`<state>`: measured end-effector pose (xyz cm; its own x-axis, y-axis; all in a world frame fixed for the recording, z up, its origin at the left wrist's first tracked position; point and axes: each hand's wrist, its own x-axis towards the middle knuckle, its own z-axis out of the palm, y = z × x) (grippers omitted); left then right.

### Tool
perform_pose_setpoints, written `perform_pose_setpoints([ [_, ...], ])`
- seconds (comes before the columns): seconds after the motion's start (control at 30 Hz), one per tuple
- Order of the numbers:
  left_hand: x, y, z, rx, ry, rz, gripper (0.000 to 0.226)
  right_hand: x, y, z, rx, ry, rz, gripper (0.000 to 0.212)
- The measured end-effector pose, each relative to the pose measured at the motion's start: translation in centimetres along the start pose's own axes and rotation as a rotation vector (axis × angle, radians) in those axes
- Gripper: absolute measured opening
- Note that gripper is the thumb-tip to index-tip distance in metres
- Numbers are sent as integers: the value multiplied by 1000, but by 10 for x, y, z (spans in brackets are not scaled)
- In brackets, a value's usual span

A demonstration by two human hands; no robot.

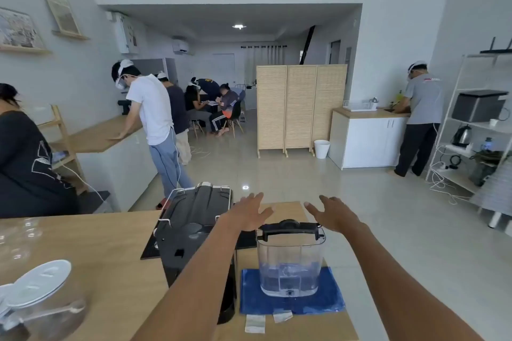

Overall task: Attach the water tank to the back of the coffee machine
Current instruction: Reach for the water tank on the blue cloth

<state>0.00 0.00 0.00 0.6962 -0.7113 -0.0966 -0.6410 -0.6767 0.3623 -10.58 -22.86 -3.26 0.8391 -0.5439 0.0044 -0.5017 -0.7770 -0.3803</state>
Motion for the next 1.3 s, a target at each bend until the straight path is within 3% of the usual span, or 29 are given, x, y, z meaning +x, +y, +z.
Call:
perform_pose_setpoints([
  [0.27,23,-11,48,5,-76,-153,79,21,28,33,-33,-114,20,88],
  [0.43,39,-16,67,-130,-31,-263,79,33,43,49,50,-145,61,72],
  [0.57,47,-19,73,-207,-67,-328,73,35,44,54,140,-172,82,73],
  [0.8,56,-34,83,-429,-81,-337,81,29,49,60,380,-134,66,57],
  [0.93,55,-41,91,-538,9,-280,56,23,52,71,531,-67,34,48],
  [1.03,51,-41,95,-603,103,-225,47,18,55,75,613,-7,14,52],
  [1.3,42,-44,103,-675,235,-187,50,6,55,85,665,95,-45,72],
])
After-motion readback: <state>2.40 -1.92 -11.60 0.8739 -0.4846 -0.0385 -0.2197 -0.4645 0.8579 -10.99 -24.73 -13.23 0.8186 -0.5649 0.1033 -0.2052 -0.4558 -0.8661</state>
